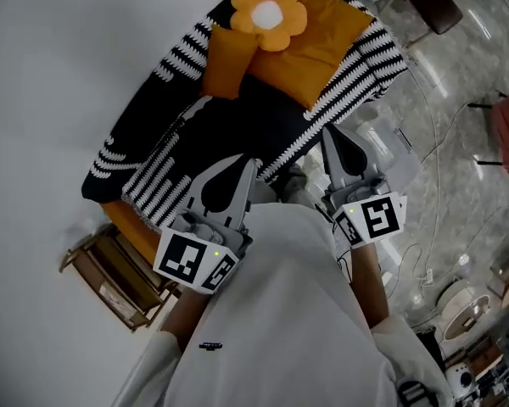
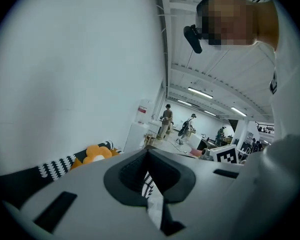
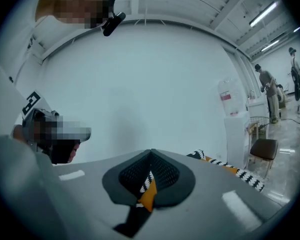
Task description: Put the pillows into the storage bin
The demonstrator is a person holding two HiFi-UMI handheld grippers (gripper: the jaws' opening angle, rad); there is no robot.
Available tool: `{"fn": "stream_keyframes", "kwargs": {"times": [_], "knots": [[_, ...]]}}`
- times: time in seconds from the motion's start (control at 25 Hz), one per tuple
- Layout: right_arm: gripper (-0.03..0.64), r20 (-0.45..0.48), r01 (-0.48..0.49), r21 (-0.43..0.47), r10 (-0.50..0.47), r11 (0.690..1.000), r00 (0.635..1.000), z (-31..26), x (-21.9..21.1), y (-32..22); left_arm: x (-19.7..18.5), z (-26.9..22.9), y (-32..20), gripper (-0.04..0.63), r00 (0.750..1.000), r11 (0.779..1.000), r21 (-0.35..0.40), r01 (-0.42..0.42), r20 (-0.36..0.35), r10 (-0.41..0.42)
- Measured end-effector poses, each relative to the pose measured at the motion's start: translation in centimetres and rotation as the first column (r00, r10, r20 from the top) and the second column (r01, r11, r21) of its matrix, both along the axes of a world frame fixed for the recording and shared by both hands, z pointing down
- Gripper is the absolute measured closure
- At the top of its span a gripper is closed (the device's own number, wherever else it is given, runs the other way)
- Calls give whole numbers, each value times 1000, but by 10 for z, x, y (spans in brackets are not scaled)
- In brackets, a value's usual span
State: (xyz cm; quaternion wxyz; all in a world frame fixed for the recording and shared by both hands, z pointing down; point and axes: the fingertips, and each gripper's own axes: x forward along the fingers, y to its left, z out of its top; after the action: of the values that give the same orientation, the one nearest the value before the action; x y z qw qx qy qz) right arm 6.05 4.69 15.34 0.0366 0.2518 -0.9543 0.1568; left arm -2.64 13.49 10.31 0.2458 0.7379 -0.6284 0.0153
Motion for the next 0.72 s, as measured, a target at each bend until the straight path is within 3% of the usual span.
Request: {"fn": "stream_keyframes", "kwargs": {"times": [0.64, 0.72], "knots": [[615, -109, 161, 16, -158, 987, 981, 48, -91, -34, -69, 65, -39, 586, 991, 995, -37, 97, -92, -100], [577, -119, 186, 13, -183, 983, 976, 56, -101, -36, -73, 74, -43, 586, 990, 994, -39, 104, -95, -107]]}}
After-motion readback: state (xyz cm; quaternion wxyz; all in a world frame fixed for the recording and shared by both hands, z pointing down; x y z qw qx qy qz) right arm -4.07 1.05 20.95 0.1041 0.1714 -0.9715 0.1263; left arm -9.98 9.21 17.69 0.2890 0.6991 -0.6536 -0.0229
